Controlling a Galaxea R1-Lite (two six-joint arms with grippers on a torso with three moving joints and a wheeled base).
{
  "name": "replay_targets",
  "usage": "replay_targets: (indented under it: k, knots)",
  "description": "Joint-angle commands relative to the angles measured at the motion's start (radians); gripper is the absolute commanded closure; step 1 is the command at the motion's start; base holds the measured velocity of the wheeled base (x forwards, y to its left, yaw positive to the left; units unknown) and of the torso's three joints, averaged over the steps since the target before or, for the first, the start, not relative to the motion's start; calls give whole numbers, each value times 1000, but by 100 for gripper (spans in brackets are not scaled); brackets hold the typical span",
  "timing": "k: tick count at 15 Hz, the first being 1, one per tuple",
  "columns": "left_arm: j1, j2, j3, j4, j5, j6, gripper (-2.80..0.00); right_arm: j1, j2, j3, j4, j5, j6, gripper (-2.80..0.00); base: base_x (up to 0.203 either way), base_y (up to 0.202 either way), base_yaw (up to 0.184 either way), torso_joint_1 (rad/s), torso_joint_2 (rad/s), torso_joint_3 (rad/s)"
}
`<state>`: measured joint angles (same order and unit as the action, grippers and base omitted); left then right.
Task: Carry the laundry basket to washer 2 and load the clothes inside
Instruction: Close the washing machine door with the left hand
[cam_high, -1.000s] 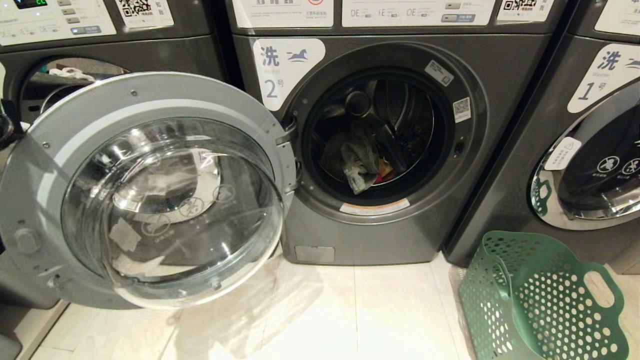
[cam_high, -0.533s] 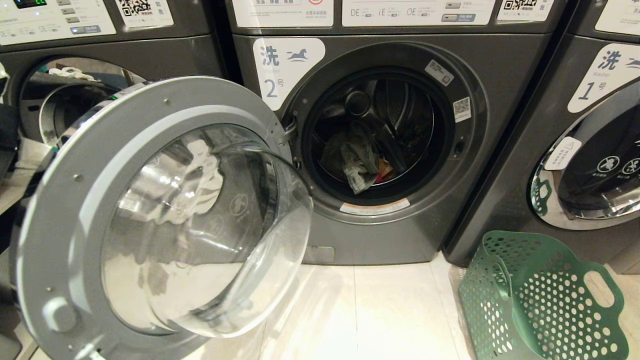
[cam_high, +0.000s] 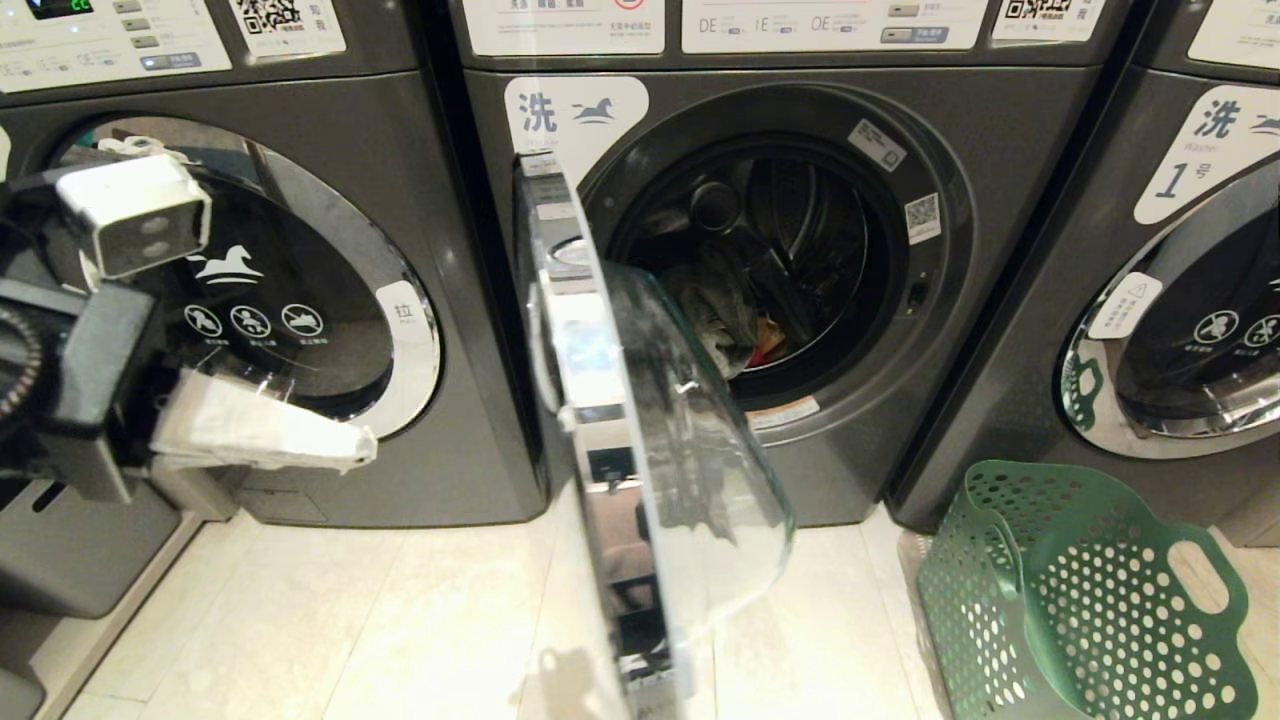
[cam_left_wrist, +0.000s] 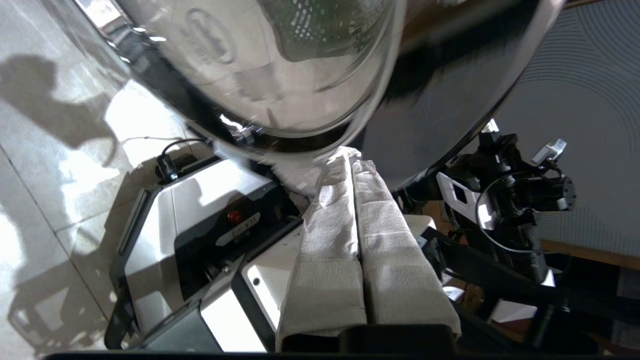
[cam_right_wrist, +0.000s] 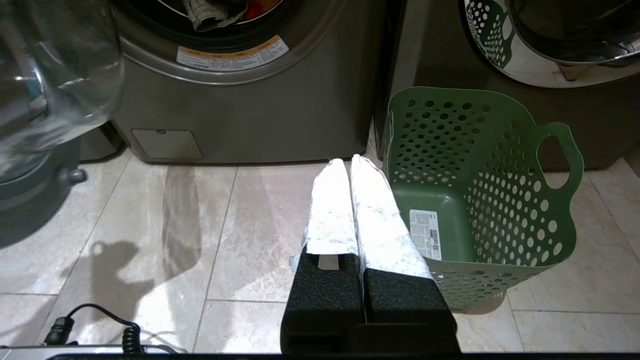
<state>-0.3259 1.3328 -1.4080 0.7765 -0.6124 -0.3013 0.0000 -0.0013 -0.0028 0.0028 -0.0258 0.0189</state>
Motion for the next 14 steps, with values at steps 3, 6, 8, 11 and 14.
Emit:
replay_targets:
  k: [3, 6, 8, 11, 14]
  knots:
    - [-97, -7, 216, -430, 181, -20, 0, 0, 1, -3, 6, 0, 1, 0, 0, 0, 0, 0, 0, 0]
    - [-116, 7, 318, -660, 350, -36, 0, -3, 1, -6, 10, -9, 10, 0, 0, 0, 0, 0, 0, 0]
    - [-107, -57, 364, -672, 468, -30, 0, -3, 3, -18, 35, -12, 10, 0, 0, 0, 0, 0, 0, 0]
    - [-101, -252, 510, -666, 603, -14, 0, -3, 69, -209, 143, -20, 14, 0, 0, 0, 0, 0, 0, 0]
    - [-61, -509, 704, -668, 723, 4, 0, -3, 368, -420, 203, -21, 74, 0, 0, 0, 0, 0, 0, 0]
